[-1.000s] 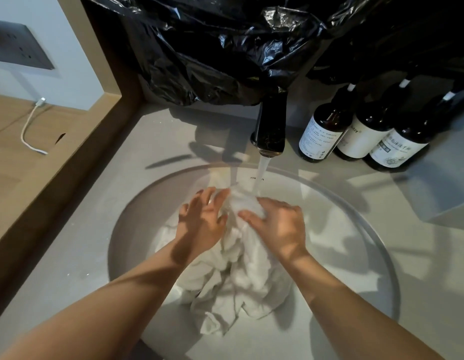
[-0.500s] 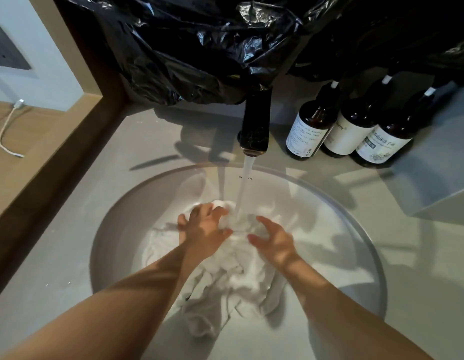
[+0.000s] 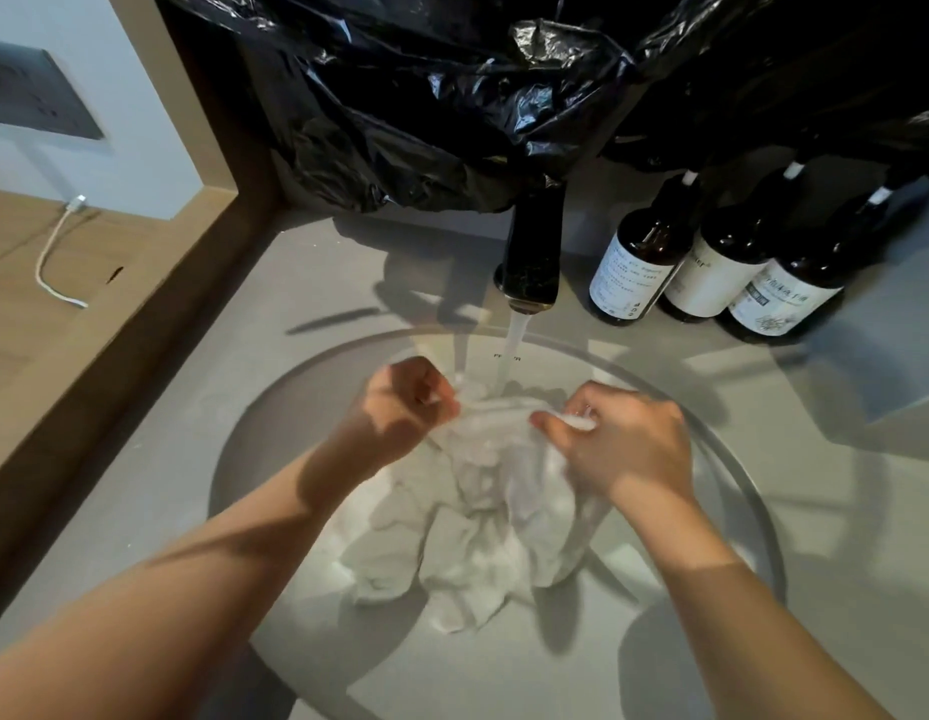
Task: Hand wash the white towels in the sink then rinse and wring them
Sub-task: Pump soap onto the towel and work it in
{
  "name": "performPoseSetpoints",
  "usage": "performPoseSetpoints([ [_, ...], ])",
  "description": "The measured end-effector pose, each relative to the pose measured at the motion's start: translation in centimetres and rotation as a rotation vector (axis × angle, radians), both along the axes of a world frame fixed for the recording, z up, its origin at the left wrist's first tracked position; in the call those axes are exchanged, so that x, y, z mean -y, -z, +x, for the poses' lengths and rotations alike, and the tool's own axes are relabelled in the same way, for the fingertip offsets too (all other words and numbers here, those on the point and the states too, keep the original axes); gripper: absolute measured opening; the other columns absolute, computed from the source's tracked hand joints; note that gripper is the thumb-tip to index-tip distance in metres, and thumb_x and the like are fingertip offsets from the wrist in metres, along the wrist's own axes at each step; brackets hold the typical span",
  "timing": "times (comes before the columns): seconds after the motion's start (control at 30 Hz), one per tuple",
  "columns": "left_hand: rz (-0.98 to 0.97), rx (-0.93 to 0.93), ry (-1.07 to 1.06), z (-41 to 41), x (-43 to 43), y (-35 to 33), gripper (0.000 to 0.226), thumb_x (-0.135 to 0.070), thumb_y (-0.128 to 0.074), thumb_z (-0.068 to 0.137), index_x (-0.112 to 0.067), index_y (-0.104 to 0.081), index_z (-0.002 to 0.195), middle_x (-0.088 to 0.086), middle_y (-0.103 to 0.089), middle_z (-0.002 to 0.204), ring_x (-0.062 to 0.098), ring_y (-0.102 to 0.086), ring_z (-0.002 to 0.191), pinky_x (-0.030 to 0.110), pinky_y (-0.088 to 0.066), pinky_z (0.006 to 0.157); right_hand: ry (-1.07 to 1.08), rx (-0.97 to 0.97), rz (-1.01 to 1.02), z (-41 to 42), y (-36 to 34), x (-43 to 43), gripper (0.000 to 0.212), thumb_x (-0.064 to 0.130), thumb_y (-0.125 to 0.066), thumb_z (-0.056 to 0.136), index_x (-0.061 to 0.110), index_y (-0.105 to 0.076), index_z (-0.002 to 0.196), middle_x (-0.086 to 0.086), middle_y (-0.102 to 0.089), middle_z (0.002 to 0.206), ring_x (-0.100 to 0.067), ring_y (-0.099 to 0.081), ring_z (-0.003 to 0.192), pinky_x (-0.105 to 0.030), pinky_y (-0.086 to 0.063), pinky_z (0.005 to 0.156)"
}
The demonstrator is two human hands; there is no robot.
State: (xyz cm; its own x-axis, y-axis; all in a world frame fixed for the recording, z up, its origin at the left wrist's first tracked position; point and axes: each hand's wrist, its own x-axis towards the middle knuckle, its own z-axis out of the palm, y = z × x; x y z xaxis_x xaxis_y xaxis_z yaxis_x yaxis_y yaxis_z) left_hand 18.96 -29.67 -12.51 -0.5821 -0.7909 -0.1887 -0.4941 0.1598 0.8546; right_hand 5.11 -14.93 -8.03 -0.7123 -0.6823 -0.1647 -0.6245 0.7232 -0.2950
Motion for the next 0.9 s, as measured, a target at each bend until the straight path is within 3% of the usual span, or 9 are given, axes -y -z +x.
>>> performPoseSetpoints([
  [0.07, -0.179, 0.295, 0.106, 0.6, -0.7, 1.9, 0.016, -0.03, -0.062, 0.073, -0.027, -0.055, 0.088, -0.006, -0.049, 0.098, 0.019, -0.049, 0.102, 0.028, -0.041, 0.082, -0.146, -0.085, 0.169, 0.4, 1.7, 0.0, 0.041, 0.068, -0.041, 0.086, 0.039, -0.062, 0.105, 0.006, -0.053, 0.122, -0.019, -0.039, 0.123, -0.038, -0.018, 0.104],
  [0.2, -0.551, 0.575, 0.273, 1.0, -2.4, 6.9, 0.054, -0.058, -0.04, 0.086, -0.041, -0.036, 0.137, 0.003, -0.022, 0.149, 0.028, -0.023, 0.138, 0.048, -0.021, 0.107, -0.115, 0.283, 0.383, 1.8, 8.4, 0.2, 0.064, 0.069, -0.037, 0.088, 0.05, -0.015, 0.145, 0.004, 0.005, 0.159, -0.033, -0.004, 0.145, -0.056, -0.016, 0.114],
  [0.27, -0.706, 0.657, 0.353, 1.1, -2.7, 7.7, 0.051, -0.059, -0.032, 0.088, -0.043, -0.033, 0.137, 0.002, -0.027, 0.143, 0.031, -0.04, 0.124, 0.042, -0.032, 0.09, -0.131, 0.209, 0.42, 2.8, 10.2, 0.0, 0.064, 0.063, -0.038, 0.091, 0.047, -0.01, 0.147, -0.001, 0.0, 0.159, -0.036, -0.018, 0.14, -0.054, -0.033, 0.107],
  [0.37, -0.611, 0.68, 0.344, 0.8, -2.6, 7.8, 0.042, -0.047, -0.041, 0.094, -0.042, -0.037, 0.135, -0.006, -0.034, 0.135, 0.019, -0.039, 0.117, 0.032, -0.027, 0.082, -0.109, 0.144, 0.274, 2.4, 9.8, 0.4, 0.052, 0.057, -0.045, 0.092, 0.035, -0.035, 0.138, -0.005, -0.037, 0.138, -0.029, -0.042, 0.12, -0.042, -0.047, 0.094],
  [0.57, -0.416, 0.157, 0.117, 0.8, -2.2, 4.1, 0.027, -0.03, -0.055, 0.088, -0.016, -0.061, 0.11, -0.009, -0.043, 0.101, 0.016, -0.052, 0.1, 0.029, -0.045, 0.083, 0.088, 0.239, -0.253, 1.9, 5.5, 0.4, 0.03, 0.051, -0.052, 0.09, 0.027, -0.068, 0.099, 0.003, -0.059, 0.111, -0.022, -0.049, 0.112, -0.036, -0.038, 0.096],
  [0.63, -0.583, 0.092, 0.159, 1.2, -2.5, 3.4, 0.041, -0.047, -0.045, 0.081, -0.018, -0.068, 0.098, -0.014, -0.049, 0.105, 0.01, -0.054, 0.1, 0.025, -0.047, 0.08, 0.059, 0.074, -0.111, 2.2, 4.7, 0.2, 0.031, 0.05, -0.044, 0.093, 0.031, -0.067, 0.097, 0.012, -0.054, 0.121, -0.016, -0.039, 0.123, -0.038, -0.023, 0.105],
  [0.73, -0.587, 0.454, 0.207, 1.0, -1.9, 5.4, 0.065, -0.069, -0.012, 0.081, -0.037, -0.058, 0.115, -0.01, -0.032, 0.145, 0.015, -0.033, 0.132, 0.041, -0.029, 0.102, -0.109, -0.046, 0.194, 1.8, 5.8, 0.7, 0.044, 0.06, -0.038, 0.087, 0.037, -0.056, 0.12, 0.008, -0.022, 0.154, -0.027, -0.007, 0.144, -0.058, -0.008, 0.11],
  [0.83, -0.638, 0.65, 0.329, 0.8, -2.3, 8.4, 0.059, -0.064, -0.014, 0.092, -0.046, -0.012, 0.148, -0.001, -0.005, 0.16, 0.029, -0.031, 0.132, 0.049, -0.029, 0.092, -0.211, 0.105, 0.483, 2.2, 9.1, 0.9, 0.068, 0.07, -0.037, 0.087, 0.047, -0.013, 0.146, 0.003, 0.014, 0.159, -0.039, 0.01, 0.145, -0.067, -0.02, 0.106],
  [0.9, -0.729, 0.739, 0.37, 0.8, -2.8, 9.8, 0.058, -0.06, -0.025, 0.09, -0.051, -0.014, 0.146, 0.003, -0.02, 0.155, 0.031, -0.042, 0.121, 0.047, -0.036, 0.087, -0.246, 0.076, 0.502, 2.4, 10.5, 0.8, 0.066, 0.067, -0.035, 0.09, 0.046, -0.008, 0.147, 0.001, 0.002, 0.159, -0.04, -0.007, 0.142, -0.059, -0.031, 0.102],
])
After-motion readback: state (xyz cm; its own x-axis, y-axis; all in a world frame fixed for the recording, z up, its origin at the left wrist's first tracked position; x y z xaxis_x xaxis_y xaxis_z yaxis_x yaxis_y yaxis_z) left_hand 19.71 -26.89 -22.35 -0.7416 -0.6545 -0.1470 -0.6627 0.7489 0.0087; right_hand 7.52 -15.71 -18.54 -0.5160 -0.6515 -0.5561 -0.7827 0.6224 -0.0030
